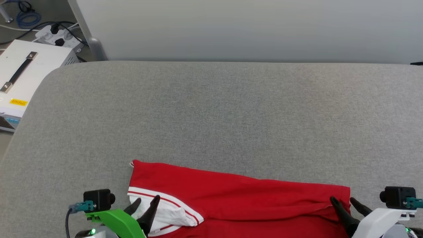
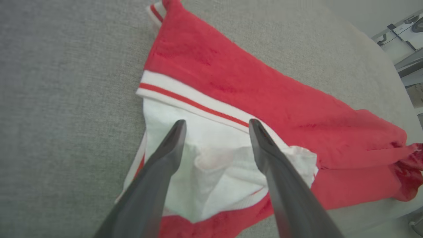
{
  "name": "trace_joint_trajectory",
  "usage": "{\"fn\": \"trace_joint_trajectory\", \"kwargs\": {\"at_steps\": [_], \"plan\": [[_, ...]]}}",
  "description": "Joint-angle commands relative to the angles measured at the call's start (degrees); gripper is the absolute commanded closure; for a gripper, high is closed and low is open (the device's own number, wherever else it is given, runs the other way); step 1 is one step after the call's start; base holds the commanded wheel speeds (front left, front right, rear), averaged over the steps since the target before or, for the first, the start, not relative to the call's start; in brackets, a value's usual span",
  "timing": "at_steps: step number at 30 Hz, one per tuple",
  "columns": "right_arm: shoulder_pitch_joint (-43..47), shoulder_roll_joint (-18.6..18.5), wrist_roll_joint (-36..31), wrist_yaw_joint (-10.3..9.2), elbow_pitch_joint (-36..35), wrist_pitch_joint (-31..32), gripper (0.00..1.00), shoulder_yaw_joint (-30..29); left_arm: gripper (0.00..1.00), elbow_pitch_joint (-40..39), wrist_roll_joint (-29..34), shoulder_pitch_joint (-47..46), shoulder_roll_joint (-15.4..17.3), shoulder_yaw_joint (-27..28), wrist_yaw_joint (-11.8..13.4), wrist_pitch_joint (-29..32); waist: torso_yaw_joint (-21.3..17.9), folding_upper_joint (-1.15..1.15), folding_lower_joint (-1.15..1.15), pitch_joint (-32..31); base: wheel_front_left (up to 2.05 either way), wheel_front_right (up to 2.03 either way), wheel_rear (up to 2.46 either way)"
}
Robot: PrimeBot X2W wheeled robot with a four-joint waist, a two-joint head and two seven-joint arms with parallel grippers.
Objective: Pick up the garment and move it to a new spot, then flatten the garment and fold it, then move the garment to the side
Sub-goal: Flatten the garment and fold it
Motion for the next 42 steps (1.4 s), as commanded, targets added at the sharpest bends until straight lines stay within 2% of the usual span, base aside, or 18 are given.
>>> {"fn": "trace_joint_trajectory", "kwargs": {"at_steps": [1,7,10,16,26,36,37,38,39,42], "plan": [[0.65,-0.03,-0.63,-0.03,-1.04,-0.09,0.00,-0.89,0.00,-0.56,1.27,-1.60,0.01,0.37,-0.57,-1.77,-0.19,0.00,0.00,-0.40,0.00,0.00,0.00],[0.85,-2.17,-1.24,-0.03,-4.06,5.53,0.00,-4.64,0.00,-2.91,5.97,-3.51,0.67,0.48,-0.65,-7.47,-0.53,0.00,0.00,-0.85,0.00,0.00,0.00],[0.90,-3.33,-1.35,-0.03,-4.86,9.86,0.00,-6.71,0.00,-4.17,8.63,-4.37,0.69,0.51,0.48,-10.21,-0.29,0.00,0.00,-0.62,0.00,0.00,0.00],[1.14,-5.02,-1.09,-0.03,-7.04,18.16,0.00,-7.89,0.00,-7.00,12.17,-4.54,-1.27,2.43,4.53,-16.21,0.70,0.00,0.00,0.87,0.00,0.00,0.00],[-1.05,-3.34,0.88,-0.03,-4.72,20.53,0.00,-5.36,0.00,-12.68,20.30,-3.72,-4.56,6.49,8.07,-18.51,2.89,0.00,0.00,4.07,0.00,0.00,0.00],[-2.06,-2.75,3.89,-0.03,2.76,21.39,0.00,-1.45,0.00,-15.31,25.75,-2.63,-6.52,7.74,7.16,-18.55,4.10,0.00,0.00,6.37,0.00,0.00,0.00],[-2.15,-2.69,4.24,-0.03,3.16,21.74,0.55,-0.96,0.00,-15.22,26.00,-2.65,-6.73,7.74,7.08,-18.55,4.15,0.00,0.00,6.47,0.00,0.00,0.00],[-2.33,-2.65,4.60,-0.03,3.44,21.84,0.89,-0.47,0.00,-15.04,26.27,-2.64,-6.98,7.70,7.03,-18.55,4.16,0.00,0.00,6.52,0.00,0.00,0.00],[-2.46,-2.57,4.94,-0.03,3.72,21.98,1.00,-0.16,0.00,-14.96,26.52,-2.66,-7.18,7.74,7.00,-18.55,4.12,0.00,0.00,6.52,0.00,0.00,0.00],[-3.09,-2.85,5.41,-0.03,3.97,21.62,1.00,0.48,0.00,-14.59,27.37,-2.53,-7.70,7.81,6.95,-18.56,3.91,0.00,0.00,6.07,0.00,0.00,0.00]]}}
